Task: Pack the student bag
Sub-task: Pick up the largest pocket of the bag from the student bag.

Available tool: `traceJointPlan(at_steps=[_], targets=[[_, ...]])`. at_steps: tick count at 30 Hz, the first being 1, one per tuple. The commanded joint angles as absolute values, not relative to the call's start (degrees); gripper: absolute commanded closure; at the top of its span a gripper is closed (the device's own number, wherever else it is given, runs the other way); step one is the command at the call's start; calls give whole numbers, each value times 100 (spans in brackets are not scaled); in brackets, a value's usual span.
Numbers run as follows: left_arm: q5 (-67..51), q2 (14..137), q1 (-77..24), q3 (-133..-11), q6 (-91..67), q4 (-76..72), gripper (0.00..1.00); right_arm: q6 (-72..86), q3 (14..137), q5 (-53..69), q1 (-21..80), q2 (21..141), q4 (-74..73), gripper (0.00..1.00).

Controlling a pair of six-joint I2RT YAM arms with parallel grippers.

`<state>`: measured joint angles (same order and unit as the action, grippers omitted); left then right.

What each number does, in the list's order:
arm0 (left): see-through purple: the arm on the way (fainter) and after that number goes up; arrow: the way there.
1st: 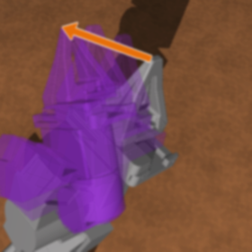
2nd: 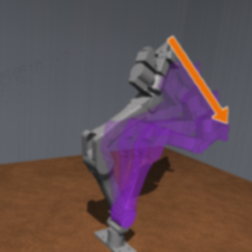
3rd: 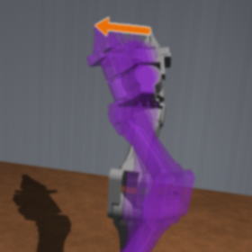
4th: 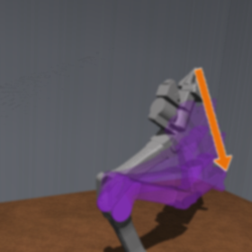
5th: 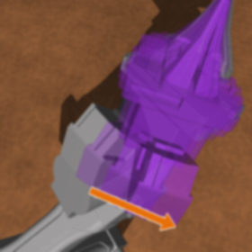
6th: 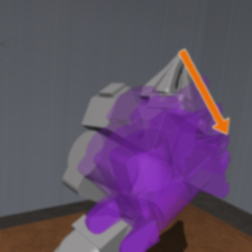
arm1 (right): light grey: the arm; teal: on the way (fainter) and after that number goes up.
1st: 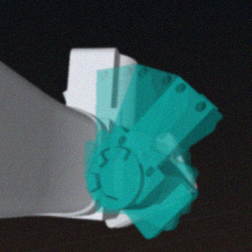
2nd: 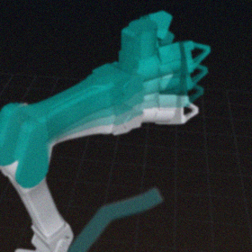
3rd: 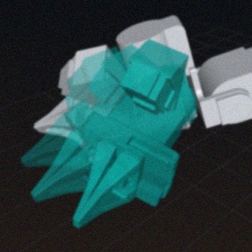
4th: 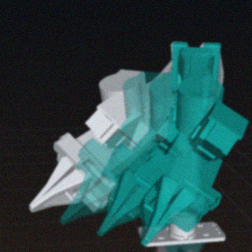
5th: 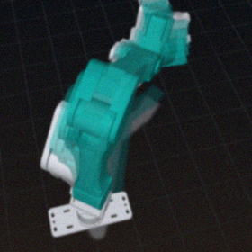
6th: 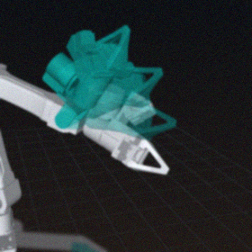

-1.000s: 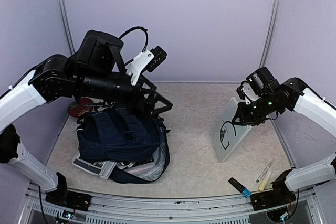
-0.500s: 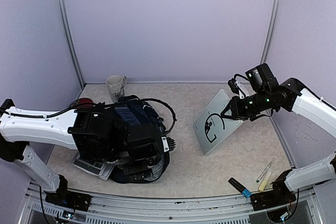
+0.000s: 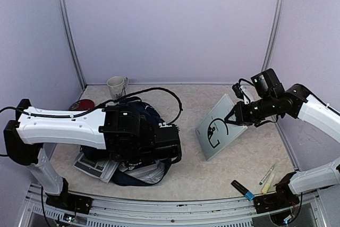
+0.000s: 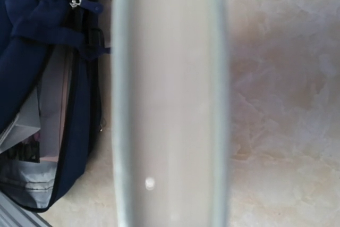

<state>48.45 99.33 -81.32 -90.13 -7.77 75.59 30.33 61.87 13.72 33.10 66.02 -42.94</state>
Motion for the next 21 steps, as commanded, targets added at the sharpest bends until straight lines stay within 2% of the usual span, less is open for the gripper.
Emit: traceJointPlan(at_steps=[1,3,4,5,9,14,21], targets=[[4918,9841,-7733,-8930,-851,7752,32,3087,6251,1506,3331,6330,-3740,100],[5028,9843,-7595,-8932,-919,7761,72,3123,6240,1487,3331,6293,-3740,100],[5016,9844,-7527,-8990,-911,7730,88,3134,6239,1487,3331,6278,-3739,100],[5011,9849,-7457,-9082,-910,7668,100,3159,6236,1487,3331,6261,-3728,100],[4423,9738,-7252,-9335,-355,6645,100,3223,6261,1581,3331,6258,-3617,100],[2519,9694,-6740,-10019,357,4863,100,3558,6120,1991,3324,6075,-3056,100],[980,10756,-5715,-11926,306,4276,100,4245,6097,2563,3097,5666,-2620,100]])
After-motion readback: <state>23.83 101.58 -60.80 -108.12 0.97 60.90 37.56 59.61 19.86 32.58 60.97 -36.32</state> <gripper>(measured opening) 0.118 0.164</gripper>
